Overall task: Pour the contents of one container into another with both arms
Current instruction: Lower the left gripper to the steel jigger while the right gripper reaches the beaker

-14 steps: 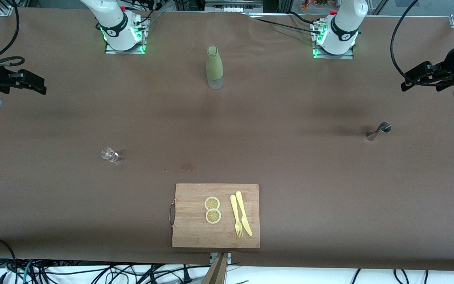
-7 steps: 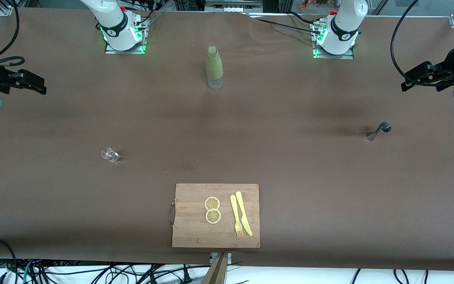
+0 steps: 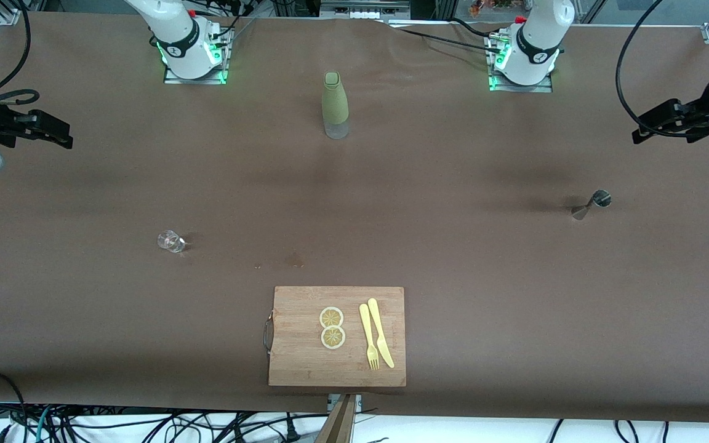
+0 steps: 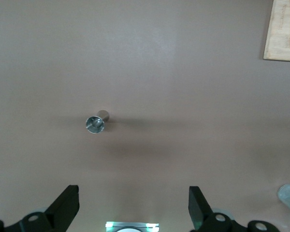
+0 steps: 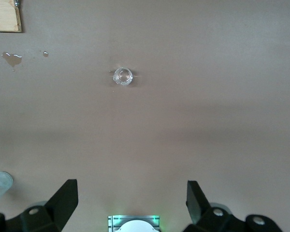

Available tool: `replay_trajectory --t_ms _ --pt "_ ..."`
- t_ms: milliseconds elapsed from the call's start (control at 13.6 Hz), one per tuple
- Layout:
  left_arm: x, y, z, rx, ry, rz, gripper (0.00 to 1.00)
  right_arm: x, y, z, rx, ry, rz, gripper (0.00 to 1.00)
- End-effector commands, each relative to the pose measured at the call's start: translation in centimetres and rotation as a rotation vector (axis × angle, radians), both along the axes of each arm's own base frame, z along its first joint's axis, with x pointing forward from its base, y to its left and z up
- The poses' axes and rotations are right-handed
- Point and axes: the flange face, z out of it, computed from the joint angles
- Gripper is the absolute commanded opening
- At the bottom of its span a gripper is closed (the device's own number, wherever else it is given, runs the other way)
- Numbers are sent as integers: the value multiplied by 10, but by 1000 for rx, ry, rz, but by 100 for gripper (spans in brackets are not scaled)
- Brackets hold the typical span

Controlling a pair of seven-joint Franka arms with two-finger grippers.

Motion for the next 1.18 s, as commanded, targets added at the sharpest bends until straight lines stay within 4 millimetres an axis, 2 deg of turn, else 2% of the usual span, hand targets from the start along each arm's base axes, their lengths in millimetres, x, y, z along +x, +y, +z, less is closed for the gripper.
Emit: replay_trajectory --t_ms 0,147,295,368,737,884,1032,1105 --pt "8 36 -18 16 5 -35 100 3 -3 1 -15 -7 1 100" --pt "25 74 -48 0 0 -112 100 9 -3 -7 -12 -11 1 100" --pt "33 102 -70 -14 -29 -170 100 19 -3 -25 -8 10 1 100" --pt "35 118 -83 -23 -31 -197 100 20 -2 -25 -7 6 2 100" --pt "38 169 -145 -90 -79 -403 100 28 -2 -42 -9 34 25 100" --pt "36 195 -173 -159 -114 -529 100 34 -7 -54 -25 50 192 100" --pt "29 224 -214 -264 -143 -635 100 45 -14 -68 1 25 417 100" --pt "23 238 -229 -301 -181 -684 100 48 -24 -75 16 4 498 100"
